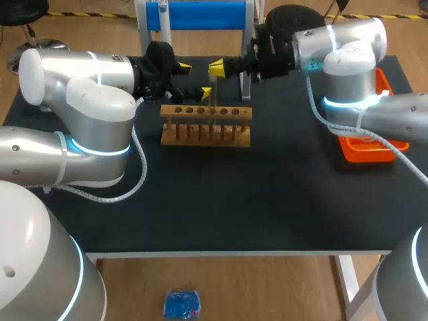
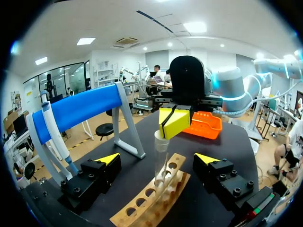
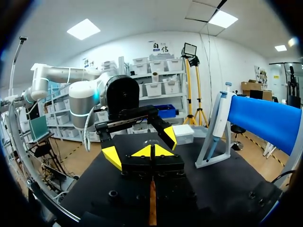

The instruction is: Invert the test tube, pick up the pipette, mount the tip to pipette, aspirate from beaker and dispense into the tube, eject the tip, return the pipette, and cap with the stopper.

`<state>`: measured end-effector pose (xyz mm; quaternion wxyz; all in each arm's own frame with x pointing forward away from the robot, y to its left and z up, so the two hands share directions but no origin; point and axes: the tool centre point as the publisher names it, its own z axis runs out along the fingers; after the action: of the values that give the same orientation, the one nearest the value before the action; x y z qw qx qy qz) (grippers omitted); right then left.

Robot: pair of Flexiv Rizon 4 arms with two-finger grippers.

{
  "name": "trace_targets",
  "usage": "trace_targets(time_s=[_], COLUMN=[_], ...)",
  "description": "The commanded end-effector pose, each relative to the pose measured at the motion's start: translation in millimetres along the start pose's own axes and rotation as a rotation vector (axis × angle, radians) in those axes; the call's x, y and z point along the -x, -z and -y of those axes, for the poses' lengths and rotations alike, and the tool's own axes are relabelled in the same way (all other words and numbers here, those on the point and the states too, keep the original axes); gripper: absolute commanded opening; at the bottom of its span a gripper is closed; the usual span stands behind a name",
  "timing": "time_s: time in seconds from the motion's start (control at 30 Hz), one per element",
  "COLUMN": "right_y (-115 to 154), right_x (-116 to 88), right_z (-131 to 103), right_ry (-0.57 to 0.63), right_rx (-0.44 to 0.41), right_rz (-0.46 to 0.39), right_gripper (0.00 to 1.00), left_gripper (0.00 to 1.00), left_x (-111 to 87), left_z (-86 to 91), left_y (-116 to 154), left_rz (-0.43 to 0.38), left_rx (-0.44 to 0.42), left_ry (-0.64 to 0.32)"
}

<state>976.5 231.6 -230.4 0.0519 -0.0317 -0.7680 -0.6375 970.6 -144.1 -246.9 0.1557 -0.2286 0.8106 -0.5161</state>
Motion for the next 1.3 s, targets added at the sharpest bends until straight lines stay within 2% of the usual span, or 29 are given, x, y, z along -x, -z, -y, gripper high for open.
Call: trace_targets(time_s=[0.03,0.23,0.27,0.3,0.6,0.93,1.3], right_y=[-2.1,3.7,4.8,6.0,22.2,43.1,63.7], right_x=[3.7,2.8,2.1,2.0,2.5,9.0,10.7], right_z=[17.1,3.4,-0.1,-3.9,-34.3,-49.3,-45.2], right_ry=[0.002,0.023,0.029,0.035,0.108,0.2,0.273], right_rx=[0.002,0.021,0.02,0.019,-0.01,-0.167,-0.342], right_rz=[0.0,0.011,0.014,0.018,0.048,0.095,0.111], right_gripper=[0.0,0.0,0.36,1.0,1.0,1.0,1.0], left_gripper=[1.0,1.0,1.0,1.0,1.0,1.0,1.0], left_x=[0.5,0.5,0.5,0.5,0.5,0.5,0.5], left_z=[0.0,0.0,0.0,0.0,0.0,0.0,0.0], left_y=[0.0,0.0,0.0,0.0,0.0,0.0,0.0], left_rz=[-0.002,-0.002,-0.002,-0.002,-0.002,-0.002,-0.002], left_rx=[0.0,0.0,0.0,0.0,0.0,0.0,0.0], left_ry=[0.0,0.0,0.0,0.0,0.0,0.0,0.0])
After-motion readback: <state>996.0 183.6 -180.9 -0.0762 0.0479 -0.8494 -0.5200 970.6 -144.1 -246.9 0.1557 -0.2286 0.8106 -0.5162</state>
